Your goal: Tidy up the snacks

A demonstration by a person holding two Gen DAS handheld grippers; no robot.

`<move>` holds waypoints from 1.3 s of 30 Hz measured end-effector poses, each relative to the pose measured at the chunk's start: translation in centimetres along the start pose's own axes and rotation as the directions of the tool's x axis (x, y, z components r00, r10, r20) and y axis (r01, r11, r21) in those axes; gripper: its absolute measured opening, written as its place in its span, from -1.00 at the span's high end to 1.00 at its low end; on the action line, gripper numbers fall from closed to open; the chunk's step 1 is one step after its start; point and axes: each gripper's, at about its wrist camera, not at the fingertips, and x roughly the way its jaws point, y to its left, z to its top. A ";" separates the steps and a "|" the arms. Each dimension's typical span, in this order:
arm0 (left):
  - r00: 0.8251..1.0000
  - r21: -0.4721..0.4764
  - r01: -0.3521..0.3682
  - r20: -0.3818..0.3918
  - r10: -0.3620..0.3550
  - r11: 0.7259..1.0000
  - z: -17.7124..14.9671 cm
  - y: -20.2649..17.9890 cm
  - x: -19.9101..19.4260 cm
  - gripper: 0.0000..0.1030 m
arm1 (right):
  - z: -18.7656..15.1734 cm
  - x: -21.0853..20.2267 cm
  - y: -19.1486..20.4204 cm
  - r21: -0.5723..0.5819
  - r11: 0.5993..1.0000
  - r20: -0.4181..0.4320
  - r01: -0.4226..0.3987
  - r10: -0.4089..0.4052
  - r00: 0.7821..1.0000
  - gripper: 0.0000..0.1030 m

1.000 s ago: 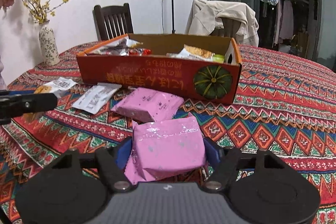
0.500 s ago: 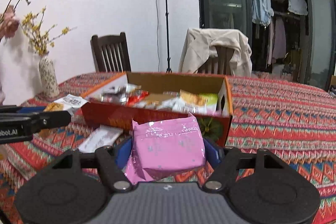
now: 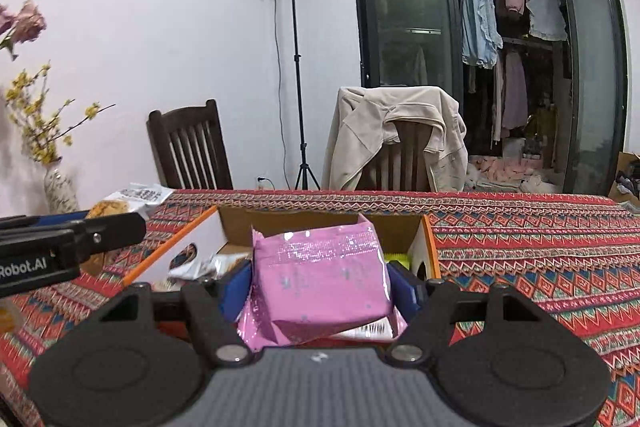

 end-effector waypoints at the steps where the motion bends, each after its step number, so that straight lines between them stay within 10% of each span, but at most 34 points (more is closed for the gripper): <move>1: 1.000 -0.007 -0.003 0.000 0.003 1.000 0.4 0.1 0.7 -0.01 | 0.3 0.6 0.0 0.005 1.000 0.000 0.005 -0.005 1.000 -0.37; 24: 0.992 -0.034 -0.123 -0.043 0.122 0.992 -2.1 2.0 12.6 -0.03 | -0.8 11.5 -2.4 0.051 0.999 -0.028 -0.015 0.016 0.999 -0.40; 29: 0.993 -0.075 -0.117 -0.035 0.115 0.990 -2.0 2.6 11.6 -1.00 | -0.9 11.6 -2.6 0.069 0.997 -0.045 -0.027 0.030 0.999 -0.82; 39: 0.988 -0.087 -0.151 -0.045 0.148 0.985 -1.5 3.0 11.5 -1.00 | -1.1 11.2 -3.1 0.094 0.995 -0.045 -0.018 0.022 0.999 -1.00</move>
